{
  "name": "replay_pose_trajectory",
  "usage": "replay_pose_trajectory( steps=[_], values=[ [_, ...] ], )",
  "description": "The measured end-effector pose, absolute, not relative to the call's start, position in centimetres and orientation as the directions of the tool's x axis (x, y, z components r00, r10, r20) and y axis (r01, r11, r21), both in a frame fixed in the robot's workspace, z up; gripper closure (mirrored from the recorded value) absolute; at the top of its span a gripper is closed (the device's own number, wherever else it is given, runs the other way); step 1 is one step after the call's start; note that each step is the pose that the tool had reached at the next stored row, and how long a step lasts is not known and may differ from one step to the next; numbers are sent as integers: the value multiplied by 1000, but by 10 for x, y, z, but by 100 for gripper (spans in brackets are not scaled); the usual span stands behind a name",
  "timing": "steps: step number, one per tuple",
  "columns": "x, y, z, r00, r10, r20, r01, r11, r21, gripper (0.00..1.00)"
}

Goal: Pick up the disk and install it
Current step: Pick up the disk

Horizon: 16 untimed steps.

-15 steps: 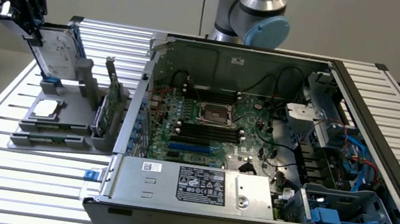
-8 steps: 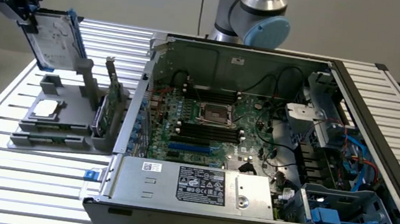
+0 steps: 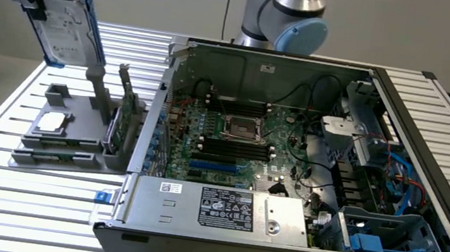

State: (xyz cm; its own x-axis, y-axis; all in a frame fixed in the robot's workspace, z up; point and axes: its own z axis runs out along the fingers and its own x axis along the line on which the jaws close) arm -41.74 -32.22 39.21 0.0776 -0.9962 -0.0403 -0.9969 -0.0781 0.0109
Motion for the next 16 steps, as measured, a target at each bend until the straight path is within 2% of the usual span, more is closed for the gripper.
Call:
replay_pose_trajectory(
  steps=[16],
  values=[
    [-349,-323,448,77,-996,-51,-996,-80,46,68]
  ],
)
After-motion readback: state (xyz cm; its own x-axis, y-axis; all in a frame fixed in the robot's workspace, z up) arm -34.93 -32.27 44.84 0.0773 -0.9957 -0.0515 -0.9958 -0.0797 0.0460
